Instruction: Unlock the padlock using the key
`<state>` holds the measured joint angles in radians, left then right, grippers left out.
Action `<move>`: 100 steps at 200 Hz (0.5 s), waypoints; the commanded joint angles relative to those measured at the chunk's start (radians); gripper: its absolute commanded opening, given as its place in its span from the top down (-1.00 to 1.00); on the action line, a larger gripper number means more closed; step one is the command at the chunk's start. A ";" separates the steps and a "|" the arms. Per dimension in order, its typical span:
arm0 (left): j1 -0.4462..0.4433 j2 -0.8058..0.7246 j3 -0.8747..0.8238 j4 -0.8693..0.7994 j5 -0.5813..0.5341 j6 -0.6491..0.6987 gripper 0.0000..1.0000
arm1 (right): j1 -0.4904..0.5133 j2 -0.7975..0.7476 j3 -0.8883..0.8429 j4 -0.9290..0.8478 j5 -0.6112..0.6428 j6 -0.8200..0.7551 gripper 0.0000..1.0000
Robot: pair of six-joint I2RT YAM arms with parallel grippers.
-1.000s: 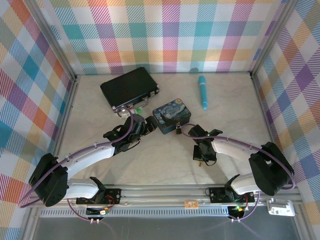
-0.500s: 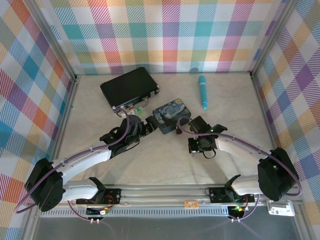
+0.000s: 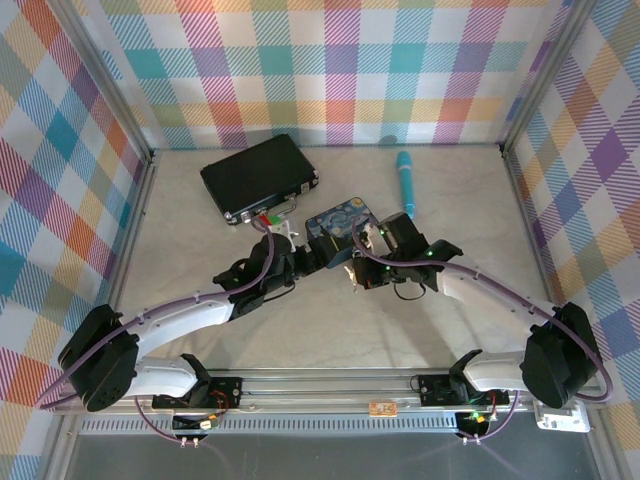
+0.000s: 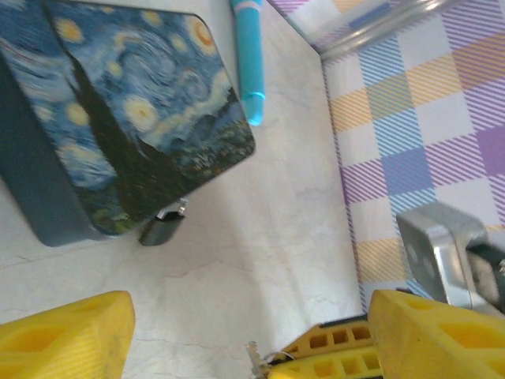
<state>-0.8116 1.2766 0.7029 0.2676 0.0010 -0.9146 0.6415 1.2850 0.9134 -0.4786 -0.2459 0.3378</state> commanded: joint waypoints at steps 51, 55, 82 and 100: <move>-0.016 0.039 -0.026 0.205 0.082 0.070 -0.32 | -0.014 -0.018 0.042 0.172 -0.161 0.087 1.00; -0.016 0.039 -0.026 0.207 0.081 0.069 -0.30 | -0.016 -0.017 0.043 0.174 -0.162 0.090 1.00; -0.016 0.030 -0.027 0.205 0.072 0.075 -0.20 | -0.025 -0.014 0.040 0.193 -0.183 0.101 1.00; -0.016 0.030 -0.031 0.211 0.073 0.070 -0.07 | -0.034 -0.013 0.034 0.212 -0.195 0.115 1.00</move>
<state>-0.8177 1.3094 0.6888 0.4259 0.0635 -0.8581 0.6209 1.2789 0.9318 -0.3248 -0.3908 0.4210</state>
